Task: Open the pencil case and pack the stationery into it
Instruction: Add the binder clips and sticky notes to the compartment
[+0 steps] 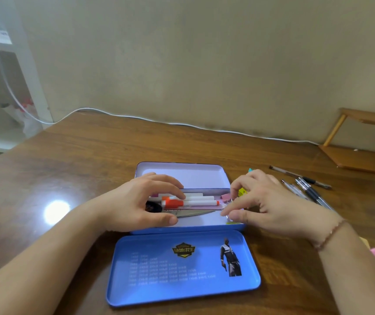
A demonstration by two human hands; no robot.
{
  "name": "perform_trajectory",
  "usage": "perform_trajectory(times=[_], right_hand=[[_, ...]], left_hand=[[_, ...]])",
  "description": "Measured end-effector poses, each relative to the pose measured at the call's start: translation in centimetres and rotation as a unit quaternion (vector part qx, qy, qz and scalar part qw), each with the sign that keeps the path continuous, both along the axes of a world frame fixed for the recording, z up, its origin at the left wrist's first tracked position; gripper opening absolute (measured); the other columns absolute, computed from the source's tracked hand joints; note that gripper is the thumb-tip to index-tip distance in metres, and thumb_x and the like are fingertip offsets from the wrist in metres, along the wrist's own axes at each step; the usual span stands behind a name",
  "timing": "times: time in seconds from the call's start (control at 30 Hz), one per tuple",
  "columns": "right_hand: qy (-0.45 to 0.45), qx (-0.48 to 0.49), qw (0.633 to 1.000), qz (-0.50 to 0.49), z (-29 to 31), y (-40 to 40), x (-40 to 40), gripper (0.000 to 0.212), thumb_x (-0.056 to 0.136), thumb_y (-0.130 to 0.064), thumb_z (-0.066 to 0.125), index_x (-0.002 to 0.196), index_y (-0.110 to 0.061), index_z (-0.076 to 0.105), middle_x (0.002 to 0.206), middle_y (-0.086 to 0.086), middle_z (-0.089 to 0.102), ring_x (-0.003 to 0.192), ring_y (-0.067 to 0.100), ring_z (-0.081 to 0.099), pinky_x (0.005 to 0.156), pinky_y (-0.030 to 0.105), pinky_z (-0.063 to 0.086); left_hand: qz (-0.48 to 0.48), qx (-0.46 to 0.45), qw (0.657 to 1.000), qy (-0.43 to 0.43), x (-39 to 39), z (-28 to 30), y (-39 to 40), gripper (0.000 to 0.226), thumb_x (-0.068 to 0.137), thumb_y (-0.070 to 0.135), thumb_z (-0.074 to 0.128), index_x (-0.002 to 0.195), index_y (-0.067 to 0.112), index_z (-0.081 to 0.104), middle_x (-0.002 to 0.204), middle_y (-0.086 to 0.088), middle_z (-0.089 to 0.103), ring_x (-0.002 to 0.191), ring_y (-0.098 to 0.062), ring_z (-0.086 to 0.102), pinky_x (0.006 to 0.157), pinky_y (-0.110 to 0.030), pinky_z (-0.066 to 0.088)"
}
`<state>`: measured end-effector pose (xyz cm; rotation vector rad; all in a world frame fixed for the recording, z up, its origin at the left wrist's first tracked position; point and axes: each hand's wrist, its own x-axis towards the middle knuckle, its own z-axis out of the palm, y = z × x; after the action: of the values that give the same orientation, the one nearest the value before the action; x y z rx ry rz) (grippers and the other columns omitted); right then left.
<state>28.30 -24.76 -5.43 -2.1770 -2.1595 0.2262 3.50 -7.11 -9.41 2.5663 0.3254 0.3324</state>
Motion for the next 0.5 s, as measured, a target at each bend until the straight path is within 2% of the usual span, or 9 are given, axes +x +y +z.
perform_trajectory(times=[0.1,0.17,0.23,0.27,0.3,0.33,0.4,0.5], right_hand=[[-0.021,-0.030,0.999,-0.007,-0.3,0.1,0.3,0.037,0.083,-0.074,0.037,0.100,-0.057,0.064,0.116,-0.028,0.035,0.123,0.009,0.023,0.107,0.038,0.023],[-0.029,-0.028,0.999,-0.013,-0.3,-0.1,0.5,0.038,0.082,-0.075,0.038,0.104,-0.058,0.063,0.119,-0.026,0.035,0.125,0.009,0.023,0.109,0.040,0.024],[0.010,-0.003,1.000,-0.010,-0.1,-0.1,0.7,0.049,0.074,-0.084,0.033,0.108,-0.061,0.060,0.118,-0.028,0.039,0.124,0.007,0.026,0.106,0.035,0.027],[0.056,0.039,0.998,-0.019,0.0,0.0,0.9,0.049,0.074,-0.083,0.037,0.110,-0.060,0.060,0.116,-0.028,0.043,0.121,0.006,0.031,0.102,0.028,0.029],[0.100,0.104,0.989,-0.042,0.0,0.1,1.2,0.039,0.080,-0.073,0.047,0.111,-0.055,0.061,0.114,-0.026,0.050,0.117,0.006,0.038,0.097,0.023,0.032],[0.123,0.178,0.974,-0.071,-0.1,0.2,1.8,0.026,0.087,-0.055,0.056,0.111,-0.049,0.063,0.111,-0.021,0.057,0.112,0.008,0.044,0.093,0.022,0.036],[0.089,0.251,0.952,-0.151,-0.8,0.4,3.3,0.024,0.094,-0.025,0.058,0.114,-0.036,0.066,0.111,-0.011,0.065,0.111,0.015,0.050,0.095,0.031,0.042],[0.006,0.158,0.961,-0.227,-2.2,0.8,5.0,0.039,0.098,-0.021,0.049,0.134,-0.035,0.052,0.140,-0.011,0.053,0.136,0.020,0.033,0.113,0.045,0.030]], left_hand=[[-0.002,0.002,1.000,-0.001,0.0,0.0,0.0,0.045,0.079,0.061,0.065,0.121,0.046,0.060,0.136,0.028,0.047,0.132,0.004,0.039,0.106,-0.019,0.032],[-0.003,0.000,1.000,-0.001,0.0,0.0,0.0,0.045,0.079,0.061,0.065,0.121,0.046,0.060,0.136,0.028,0.047,0.132,0.004,0.039,0.104,-0.017,0.032],[-0.001,-0.001,1.000,-0.002,0.0,0.0,0.0,0.044,0.079,0.059,0.066,0.121,0.046,0.060,0.136,0.028,0.047,0.131,0.005,0.039,0.101,-0.013,0.033],[-0.001,-0.003,1.000,-0.002,0.0,0.0,0.0,0.043,0.080,0.057,0.067,0.120,0.046,0.061,0.135,0.028,0.048,0.131,0.005,0.039,0.100,-0.010,0.033],[-0.001,-0.004,1.000,-0.003,0.0,0.0,0.0,0.042,0.080,0.056,0.068,0.120,0.046,0.061,0.135,0.027,0.048,0.132,0.005,0.039,0.098,-0.008,0.033],[-0.001,-0.004,1.000,-0.003,0.0,0.0,0.0,0.042,0.080,0.055,0.069,0.120,0.046,0.061,0.135,0.027,0.048,0.132,0.005,0.039,0.097,-0.006,0.033],[-0.002,-0.001,1.000,-0.002,0.0,0.0,0.0,0.043,0.080,0.057,0.068,0.120,0.045,0.061,0.135,0.027,0.048,0.132,0.005,0.039,0.096,-0.005,0.033],[-0.004,0.001,1.000,-0.005,0.0,0.0,0.0,0.045,0.078,0.060,0.066,0.120,0.045,0.061,0.135,0.028,0.048,0.131,0.005,0.040,0.098,-0.010,0.035]])
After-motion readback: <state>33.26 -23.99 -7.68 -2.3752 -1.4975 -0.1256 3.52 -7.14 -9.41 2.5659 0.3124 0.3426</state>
